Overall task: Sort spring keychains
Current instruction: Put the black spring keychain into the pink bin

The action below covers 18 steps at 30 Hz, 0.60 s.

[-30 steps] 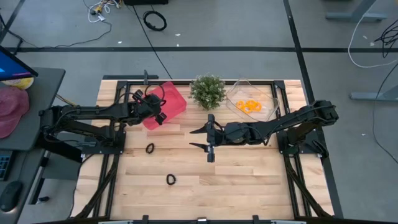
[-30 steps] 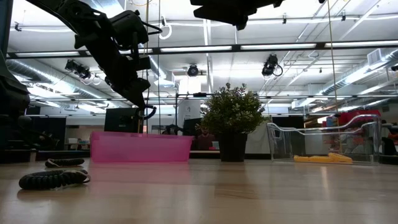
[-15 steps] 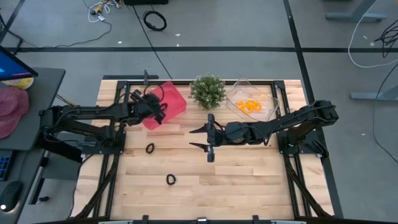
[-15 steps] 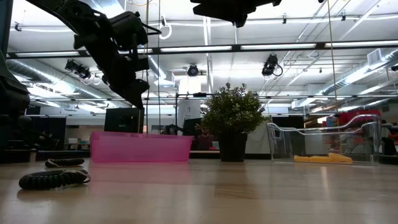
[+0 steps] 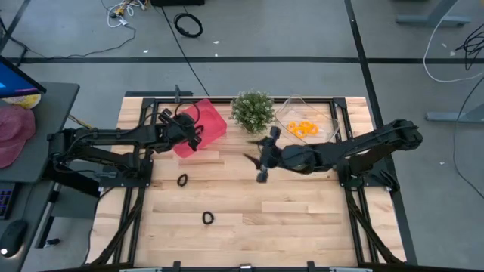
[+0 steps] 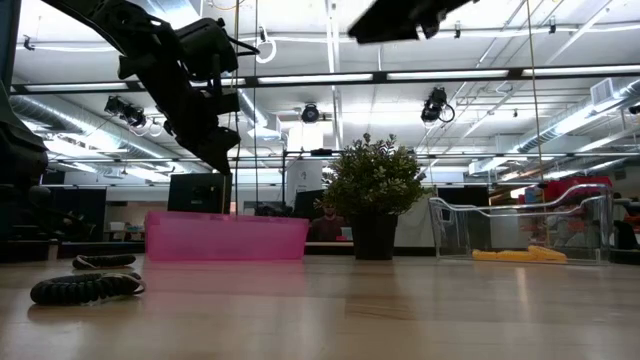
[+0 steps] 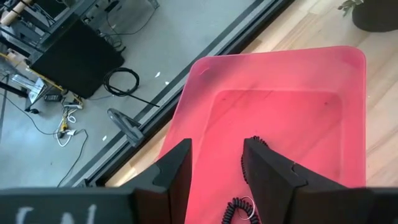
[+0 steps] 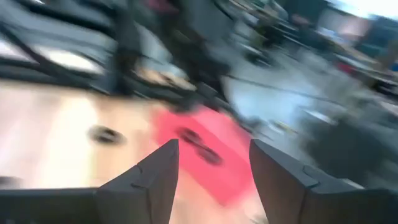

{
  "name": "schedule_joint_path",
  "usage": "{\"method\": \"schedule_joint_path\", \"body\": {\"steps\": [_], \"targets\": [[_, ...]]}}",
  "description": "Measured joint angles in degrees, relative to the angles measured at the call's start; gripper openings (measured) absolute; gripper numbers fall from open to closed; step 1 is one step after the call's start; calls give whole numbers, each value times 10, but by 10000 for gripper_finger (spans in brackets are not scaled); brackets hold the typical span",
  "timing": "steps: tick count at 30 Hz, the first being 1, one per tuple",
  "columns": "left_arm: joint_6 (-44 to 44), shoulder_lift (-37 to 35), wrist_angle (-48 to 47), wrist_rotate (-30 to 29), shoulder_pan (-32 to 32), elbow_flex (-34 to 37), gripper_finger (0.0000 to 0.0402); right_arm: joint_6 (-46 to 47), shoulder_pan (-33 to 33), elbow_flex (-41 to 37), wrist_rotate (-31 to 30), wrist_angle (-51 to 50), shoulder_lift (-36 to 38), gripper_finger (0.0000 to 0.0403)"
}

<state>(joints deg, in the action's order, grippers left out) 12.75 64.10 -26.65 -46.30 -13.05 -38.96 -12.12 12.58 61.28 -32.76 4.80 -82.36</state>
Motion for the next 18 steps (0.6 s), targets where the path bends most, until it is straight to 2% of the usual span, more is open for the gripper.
{"method": "schedule_joint_path", "body": {"steps": [2, 5, 10, 14, 18], "targets": [[0, 0, 0, 0, 0, 0, 149, -3, -7, -34, 91, 54, 29, 199], [0, 0, 0, 0, 1, 0, 149, -24, -25, -126, 210, 173, 83, 199], [0, 0, -2, 0, 1, 0, 149, 11, -73, -280, 276, 298, 193, 199], [-1, 0, 9, 0, 0, 0, 149, 38, -133, -359, 404, 337, 268, 199], [-5, 0, 15, 0, 0, 0, 149, 54, -165, -428, 410, 400, 320, 199]]}}
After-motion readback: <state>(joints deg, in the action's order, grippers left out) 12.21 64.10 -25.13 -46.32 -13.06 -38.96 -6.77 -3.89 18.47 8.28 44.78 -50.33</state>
